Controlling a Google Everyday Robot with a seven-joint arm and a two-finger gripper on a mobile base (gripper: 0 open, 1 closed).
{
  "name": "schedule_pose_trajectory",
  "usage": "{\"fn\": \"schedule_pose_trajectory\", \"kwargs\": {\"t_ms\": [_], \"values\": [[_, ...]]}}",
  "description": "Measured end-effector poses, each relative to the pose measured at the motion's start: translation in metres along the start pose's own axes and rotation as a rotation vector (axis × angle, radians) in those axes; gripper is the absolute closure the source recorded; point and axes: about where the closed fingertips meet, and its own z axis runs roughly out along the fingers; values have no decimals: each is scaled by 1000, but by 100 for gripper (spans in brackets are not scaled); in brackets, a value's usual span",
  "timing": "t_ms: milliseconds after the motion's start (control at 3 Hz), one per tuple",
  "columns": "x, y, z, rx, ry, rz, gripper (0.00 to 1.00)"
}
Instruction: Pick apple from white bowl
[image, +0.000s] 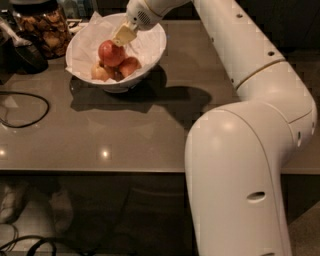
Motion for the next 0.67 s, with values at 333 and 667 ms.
{"fn": "schedule_pose_trajectory", "kwargs": {"t_ms": [333, 667], "values": [[-9, 2, -9, 15, -8, 0, 100], [-9, 2, -9, 15, -8, 0, 81]]}}
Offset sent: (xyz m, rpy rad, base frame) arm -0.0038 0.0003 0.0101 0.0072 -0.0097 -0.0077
